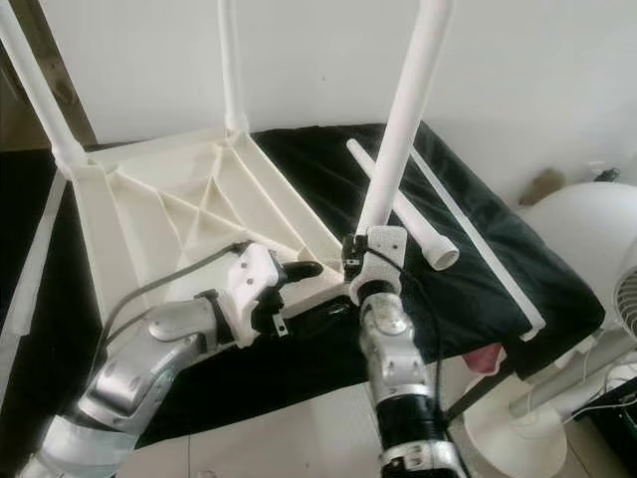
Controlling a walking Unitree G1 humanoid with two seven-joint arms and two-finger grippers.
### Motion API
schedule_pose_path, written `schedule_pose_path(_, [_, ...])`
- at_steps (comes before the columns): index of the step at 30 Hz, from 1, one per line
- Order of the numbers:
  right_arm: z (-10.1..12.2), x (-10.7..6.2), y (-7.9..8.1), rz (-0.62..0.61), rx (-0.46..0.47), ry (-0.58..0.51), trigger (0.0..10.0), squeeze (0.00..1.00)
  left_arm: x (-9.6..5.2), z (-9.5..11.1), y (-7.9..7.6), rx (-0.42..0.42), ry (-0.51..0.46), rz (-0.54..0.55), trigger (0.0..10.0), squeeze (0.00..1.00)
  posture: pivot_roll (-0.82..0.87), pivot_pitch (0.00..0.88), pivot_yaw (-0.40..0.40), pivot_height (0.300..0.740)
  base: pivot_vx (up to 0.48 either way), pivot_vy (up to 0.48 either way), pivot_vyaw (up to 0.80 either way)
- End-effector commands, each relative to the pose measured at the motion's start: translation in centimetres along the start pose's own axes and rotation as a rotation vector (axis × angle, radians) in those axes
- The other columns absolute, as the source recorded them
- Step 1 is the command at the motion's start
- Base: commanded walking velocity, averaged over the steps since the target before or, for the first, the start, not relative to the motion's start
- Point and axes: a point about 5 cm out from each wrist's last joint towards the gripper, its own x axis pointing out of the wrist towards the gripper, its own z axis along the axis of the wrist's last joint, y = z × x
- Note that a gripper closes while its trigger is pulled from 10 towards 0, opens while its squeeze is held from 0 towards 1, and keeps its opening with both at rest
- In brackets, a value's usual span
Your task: Building children table
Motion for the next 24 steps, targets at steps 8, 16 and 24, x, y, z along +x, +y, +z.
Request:
schedule_pose_path(8, [-0.8,-0.8,-0.8,-0.07,0.038,0.028,10.0,0.0,0.4,0.4,-0.2,0.002,-0.011,-0.05,10.0,0.0,-0.05,0.009,-0.011,0.74,0.0,0.0,0.0])
schedule_pose_path(16, [0.5,-1.1,-0.8,0.0,0.085,-0.04,10.0,1.0,0.3,0.4,-0.3,0.006,-0.011,-0.05,10.0,0.0,-0.04,0.024,-0.008,0.74,0.0,0.0,0.0])
schedule_pose_path(24, [1.5,-0.9,-2.5,0.125,0.027,-0.073,10.0,1.0,-0.2,0.5,0.3,0.019,-0.006,-0.033,10.0,0.0,-0.05,0.034,-0.003,0.74,0.0,0.0,0.0])
